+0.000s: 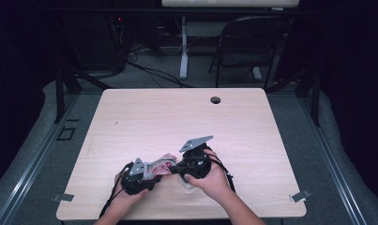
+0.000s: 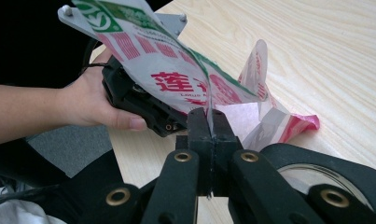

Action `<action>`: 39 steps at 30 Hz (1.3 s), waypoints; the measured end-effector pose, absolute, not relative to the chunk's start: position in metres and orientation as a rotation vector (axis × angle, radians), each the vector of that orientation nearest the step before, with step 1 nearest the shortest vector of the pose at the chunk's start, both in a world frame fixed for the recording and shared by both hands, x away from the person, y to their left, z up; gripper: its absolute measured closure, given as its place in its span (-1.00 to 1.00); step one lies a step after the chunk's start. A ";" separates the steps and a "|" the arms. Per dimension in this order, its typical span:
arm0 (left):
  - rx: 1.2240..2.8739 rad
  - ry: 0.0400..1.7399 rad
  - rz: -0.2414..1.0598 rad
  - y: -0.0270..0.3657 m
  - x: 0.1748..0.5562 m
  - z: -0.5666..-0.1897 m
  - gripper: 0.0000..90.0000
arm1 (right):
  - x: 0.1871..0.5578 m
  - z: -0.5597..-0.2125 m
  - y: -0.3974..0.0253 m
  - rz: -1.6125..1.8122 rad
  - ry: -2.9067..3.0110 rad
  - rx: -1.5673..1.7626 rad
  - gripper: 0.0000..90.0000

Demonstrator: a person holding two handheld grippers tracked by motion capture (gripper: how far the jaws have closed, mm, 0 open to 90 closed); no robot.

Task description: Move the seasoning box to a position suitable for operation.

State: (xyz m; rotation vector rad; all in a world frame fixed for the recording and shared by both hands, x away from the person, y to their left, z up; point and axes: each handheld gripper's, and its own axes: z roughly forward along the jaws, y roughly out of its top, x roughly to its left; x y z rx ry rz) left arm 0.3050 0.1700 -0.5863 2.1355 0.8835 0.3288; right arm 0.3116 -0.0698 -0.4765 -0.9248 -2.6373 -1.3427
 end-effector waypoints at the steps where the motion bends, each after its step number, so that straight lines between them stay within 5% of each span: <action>1: 2.134 0.881 0.340 0.170 0.304 -0.585 0.23 | 0.312 -0.475 -0.071 -1.340 -2.641 -0.920 1.00; 39: 2.109 0.817 0.632 0.154 0.317 -0.537 0.27 | 0.319 -0.440 -0.102 -1.449 -2.652 -0.957 0.89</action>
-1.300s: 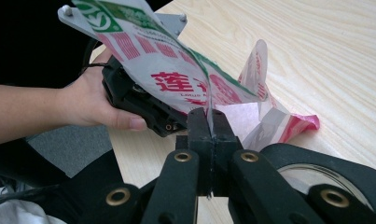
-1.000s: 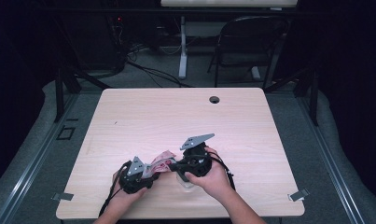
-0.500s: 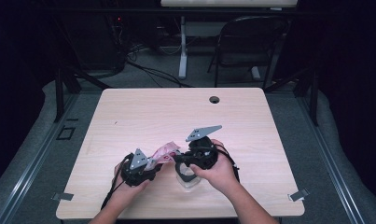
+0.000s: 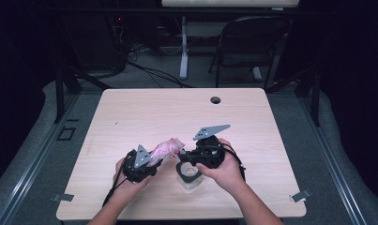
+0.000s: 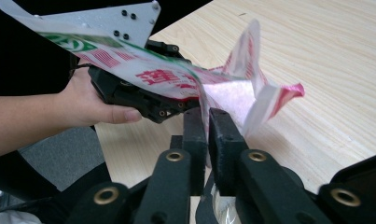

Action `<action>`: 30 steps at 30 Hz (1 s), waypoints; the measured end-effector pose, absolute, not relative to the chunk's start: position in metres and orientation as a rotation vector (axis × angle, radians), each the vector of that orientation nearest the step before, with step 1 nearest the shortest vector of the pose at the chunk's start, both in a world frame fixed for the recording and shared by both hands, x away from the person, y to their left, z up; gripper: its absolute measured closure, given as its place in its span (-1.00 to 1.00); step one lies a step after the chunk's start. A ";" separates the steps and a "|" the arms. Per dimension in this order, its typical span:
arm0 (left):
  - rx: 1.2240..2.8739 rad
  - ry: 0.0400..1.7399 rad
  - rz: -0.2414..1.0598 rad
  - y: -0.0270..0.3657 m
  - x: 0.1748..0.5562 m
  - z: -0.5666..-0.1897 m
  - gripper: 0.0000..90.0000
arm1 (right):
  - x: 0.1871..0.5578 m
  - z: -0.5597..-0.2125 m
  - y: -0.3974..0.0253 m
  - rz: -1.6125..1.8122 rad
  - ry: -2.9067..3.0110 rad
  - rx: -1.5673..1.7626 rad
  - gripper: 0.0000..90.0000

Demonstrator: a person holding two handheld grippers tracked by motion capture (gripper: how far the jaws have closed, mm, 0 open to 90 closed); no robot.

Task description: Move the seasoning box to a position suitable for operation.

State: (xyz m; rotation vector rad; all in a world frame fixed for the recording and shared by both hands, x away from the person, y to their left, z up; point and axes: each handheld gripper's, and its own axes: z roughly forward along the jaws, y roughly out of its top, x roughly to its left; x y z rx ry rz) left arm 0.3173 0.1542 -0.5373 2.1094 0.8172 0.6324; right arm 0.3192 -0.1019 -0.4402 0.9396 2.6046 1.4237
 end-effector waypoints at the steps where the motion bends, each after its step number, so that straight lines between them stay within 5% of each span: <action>1: 2.106 0.815 0.646 0.155 0.317 -0.537 0.28 | 0.319 -0.441 -0.103 1.434 2.600 0.946 0.87; 30: 2.149 0.855 0.634 0.162 0.318 -0.542 0.29 | 0.306 -0.422 -0.120 1.414 2.521 0.856 0.36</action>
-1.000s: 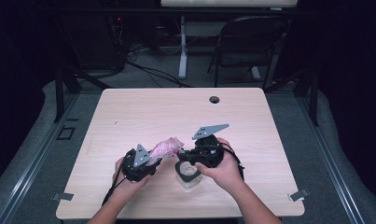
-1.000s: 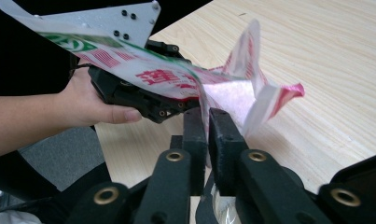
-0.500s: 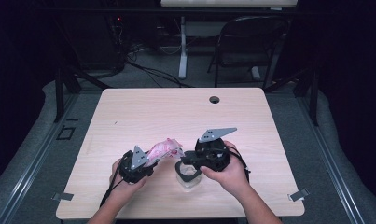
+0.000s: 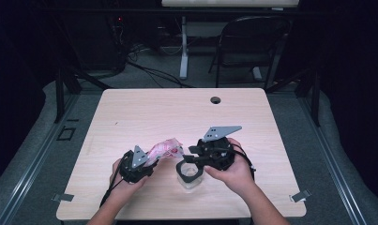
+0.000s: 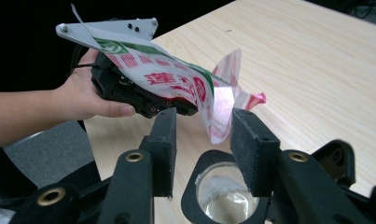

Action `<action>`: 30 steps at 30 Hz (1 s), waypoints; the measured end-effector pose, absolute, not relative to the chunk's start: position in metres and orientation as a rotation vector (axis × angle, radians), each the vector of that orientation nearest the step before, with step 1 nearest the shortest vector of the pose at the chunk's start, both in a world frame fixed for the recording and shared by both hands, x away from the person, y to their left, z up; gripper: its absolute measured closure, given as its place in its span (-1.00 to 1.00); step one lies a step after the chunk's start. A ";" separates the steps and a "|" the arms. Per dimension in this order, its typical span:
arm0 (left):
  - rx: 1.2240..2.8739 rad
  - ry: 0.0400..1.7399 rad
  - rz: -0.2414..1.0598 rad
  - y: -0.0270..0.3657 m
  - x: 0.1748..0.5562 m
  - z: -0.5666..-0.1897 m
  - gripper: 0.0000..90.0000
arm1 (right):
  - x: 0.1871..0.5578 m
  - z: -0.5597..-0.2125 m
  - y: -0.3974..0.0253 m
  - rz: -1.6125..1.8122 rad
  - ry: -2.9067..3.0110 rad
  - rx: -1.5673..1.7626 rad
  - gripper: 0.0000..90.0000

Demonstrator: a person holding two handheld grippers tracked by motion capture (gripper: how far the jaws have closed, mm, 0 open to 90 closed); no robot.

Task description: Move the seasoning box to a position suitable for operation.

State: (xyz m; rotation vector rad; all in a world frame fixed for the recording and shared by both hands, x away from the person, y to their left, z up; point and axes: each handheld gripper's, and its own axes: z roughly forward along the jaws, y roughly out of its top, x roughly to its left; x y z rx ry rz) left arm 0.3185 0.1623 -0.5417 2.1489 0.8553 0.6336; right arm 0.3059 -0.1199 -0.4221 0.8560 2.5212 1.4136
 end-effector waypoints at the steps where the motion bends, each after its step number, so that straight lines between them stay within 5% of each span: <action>1: 2.152 0.855 0.636 0.162 0.319 -0.542 0.29 | 0.305 -0.420 -0.120 1.406 2.520 0.840 0.34; 30: 2.289 0.653 0.831 0.138 0.324 -0.515 0.29 | 0.301 -0.398 -0.111 1.347 2.479 0.715 0.25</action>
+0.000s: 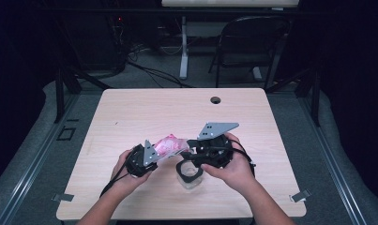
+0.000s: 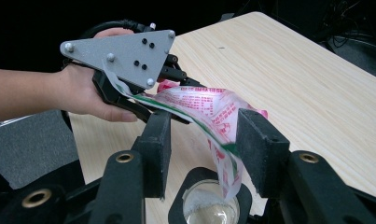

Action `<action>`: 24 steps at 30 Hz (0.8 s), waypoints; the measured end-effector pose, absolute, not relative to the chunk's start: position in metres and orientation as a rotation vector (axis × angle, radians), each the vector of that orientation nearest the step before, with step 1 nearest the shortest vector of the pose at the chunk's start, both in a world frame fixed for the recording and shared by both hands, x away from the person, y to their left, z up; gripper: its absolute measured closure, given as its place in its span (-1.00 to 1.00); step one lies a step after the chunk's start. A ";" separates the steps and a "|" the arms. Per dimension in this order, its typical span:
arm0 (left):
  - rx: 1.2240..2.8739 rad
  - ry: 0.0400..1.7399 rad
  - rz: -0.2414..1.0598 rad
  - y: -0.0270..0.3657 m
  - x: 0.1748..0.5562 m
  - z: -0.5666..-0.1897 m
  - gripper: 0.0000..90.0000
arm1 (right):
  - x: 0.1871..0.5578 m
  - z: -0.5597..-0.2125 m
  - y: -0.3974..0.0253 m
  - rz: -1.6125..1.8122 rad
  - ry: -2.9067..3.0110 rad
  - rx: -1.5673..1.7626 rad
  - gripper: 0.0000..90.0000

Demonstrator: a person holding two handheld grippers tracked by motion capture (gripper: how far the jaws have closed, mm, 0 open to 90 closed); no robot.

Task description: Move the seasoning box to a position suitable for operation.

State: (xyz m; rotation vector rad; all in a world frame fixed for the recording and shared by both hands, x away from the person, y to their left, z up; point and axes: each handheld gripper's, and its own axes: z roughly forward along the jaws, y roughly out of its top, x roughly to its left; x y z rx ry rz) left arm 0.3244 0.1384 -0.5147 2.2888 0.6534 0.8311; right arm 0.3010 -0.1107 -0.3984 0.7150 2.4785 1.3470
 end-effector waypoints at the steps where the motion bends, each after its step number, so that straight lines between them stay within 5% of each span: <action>1: 2.293 0.649 0.836 0.138 0.324 -0.514 0.29 | 0.301 -0.399 -0.110 1.347 2.485 0.711 0.26; 19: 2.310 0.569 1.019 0.131 0.316 -0.515 0.30 | 0.301 -0.416 -0.108 1.375 2.541 0.748 0.97; 24: 2.321 0.552 1.043 0.129 0.315 -0.518 0.30 | 0.301 -0.421 -0.109 1.383 2.552 0.767 1.00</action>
